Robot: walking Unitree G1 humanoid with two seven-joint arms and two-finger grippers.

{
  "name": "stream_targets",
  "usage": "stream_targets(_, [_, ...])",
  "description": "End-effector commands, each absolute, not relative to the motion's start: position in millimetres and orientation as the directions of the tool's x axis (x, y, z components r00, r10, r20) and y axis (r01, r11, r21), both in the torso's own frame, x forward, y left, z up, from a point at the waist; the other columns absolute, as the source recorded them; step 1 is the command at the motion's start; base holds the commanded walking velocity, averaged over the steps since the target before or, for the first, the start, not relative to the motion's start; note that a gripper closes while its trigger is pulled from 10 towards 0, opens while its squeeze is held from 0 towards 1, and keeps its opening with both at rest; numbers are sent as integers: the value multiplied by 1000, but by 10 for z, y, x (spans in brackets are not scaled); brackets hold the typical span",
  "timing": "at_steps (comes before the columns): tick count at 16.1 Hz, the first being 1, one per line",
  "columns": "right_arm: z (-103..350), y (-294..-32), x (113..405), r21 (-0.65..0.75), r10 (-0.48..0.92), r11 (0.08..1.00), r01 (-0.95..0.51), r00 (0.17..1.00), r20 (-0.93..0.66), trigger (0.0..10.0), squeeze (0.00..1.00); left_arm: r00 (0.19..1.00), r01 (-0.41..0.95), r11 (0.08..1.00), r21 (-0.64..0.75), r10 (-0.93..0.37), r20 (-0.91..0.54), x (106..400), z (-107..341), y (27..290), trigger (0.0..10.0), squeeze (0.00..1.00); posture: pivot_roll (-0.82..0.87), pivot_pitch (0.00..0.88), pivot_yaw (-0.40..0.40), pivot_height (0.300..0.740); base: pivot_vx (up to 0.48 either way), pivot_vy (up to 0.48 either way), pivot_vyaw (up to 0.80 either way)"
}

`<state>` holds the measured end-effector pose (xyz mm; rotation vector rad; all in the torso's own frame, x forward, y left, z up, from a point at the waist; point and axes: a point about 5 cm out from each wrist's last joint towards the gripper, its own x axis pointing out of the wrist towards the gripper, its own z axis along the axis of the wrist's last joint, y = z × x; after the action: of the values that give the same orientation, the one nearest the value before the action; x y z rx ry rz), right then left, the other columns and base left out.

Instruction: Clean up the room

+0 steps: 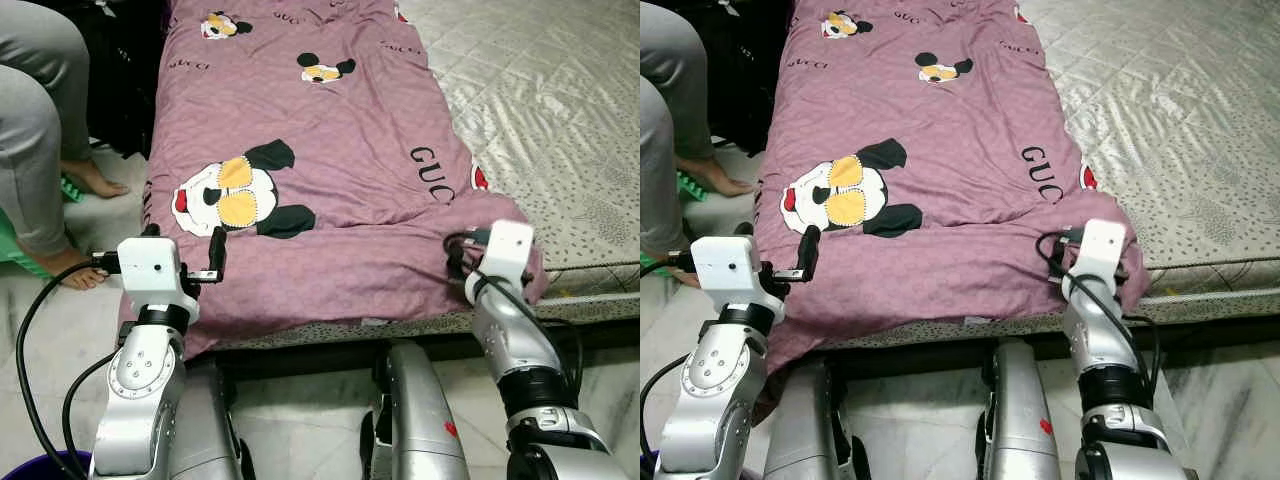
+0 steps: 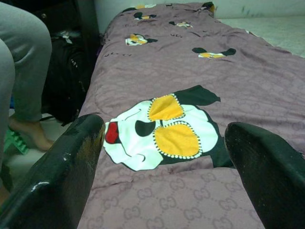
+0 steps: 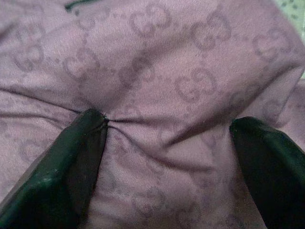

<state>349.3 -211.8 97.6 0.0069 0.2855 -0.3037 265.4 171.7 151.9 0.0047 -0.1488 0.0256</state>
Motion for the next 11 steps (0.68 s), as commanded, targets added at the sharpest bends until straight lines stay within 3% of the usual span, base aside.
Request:
stream_targets(1, [869,-2137,3450,-67,-295,955,289,901,-319,6745,0,989,-27,1000,5,26,146,2619,1527,1733,10000,0,20,202,-6,524,0,0,0])
stream_targets(2, [784,-2125,3403,-54,-277,960,276,898,-343,0,0,989,-26,1000,5,25,143,2609,1527,1732,10000,0,19,208,-5,524,0,0,0])
stream_targets(8, [599,-2115,3290,-31,-275,958,286,880,-387,0,0,991,-12,1000,5,11,131,2608,1526,1711,10000,0,21,215,5,524,0,0,0])
stream_targets(11, [523,-2236,3218,-36,-340,933,359,841,-420,0,0,991,-19,1000,8,17,133,2611,1540,1730,10000,0,25,210,3,524,0,0,0])
